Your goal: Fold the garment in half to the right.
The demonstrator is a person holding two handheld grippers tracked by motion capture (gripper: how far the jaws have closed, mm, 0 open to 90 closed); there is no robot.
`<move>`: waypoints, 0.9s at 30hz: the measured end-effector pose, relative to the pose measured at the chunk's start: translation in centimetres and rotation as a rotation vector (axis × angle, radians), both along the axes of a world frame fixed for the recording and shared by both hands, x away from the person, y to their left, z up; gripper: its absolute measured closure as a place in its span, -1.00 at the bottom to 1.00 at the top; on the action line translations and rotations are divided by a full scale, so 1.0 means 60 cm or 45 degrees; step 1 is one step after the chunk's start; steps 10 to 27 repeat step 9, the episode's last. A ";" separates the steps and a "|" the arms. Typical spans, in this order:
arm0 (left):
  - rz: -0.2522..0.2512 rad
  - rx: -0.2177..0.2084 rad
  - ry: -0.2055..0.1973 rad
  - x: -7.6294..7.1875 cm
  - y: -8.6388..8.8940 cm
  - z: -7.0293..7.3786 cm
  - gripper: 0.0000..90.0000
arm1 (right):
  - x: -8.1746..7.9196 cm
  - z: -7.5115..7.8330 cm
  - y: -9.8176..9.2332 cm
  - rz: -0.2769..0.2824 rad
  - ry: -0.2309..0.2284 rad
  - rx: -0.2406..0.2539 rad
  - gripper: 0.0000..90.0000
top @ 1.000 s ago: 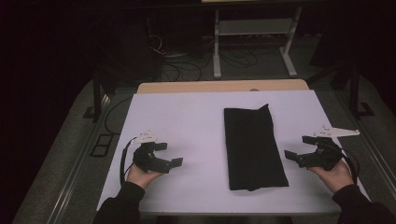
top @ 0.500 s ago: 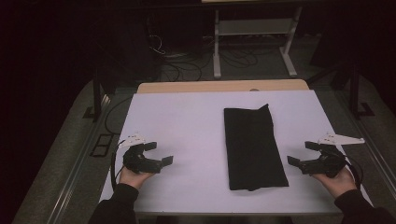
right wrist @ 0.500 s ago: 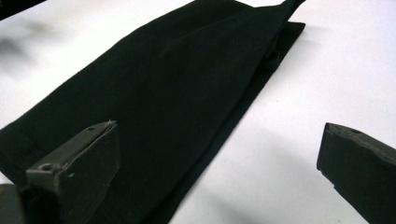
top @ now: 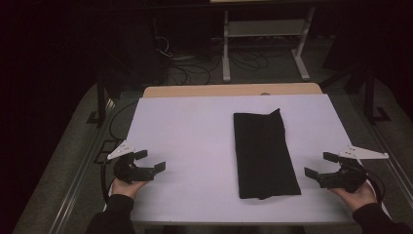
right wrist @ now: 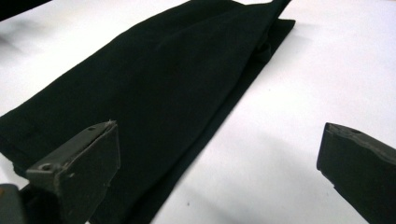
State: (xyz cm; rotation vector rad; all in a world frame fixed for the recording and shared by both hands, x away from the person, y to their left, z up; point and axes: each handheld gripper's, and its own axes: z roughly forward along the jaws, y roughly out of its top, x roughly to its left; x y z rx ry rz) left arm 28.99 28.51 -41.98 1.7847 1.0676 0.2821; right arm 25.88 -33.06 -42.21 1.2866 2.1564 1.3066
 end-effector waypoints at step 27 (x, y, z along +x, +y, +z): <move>0.031 0.020 -0.054 -0.012 0.009 0.007 -1.00 | -0.012 -0.001 -0.012 -0.028 -0.030 0.025 -1.00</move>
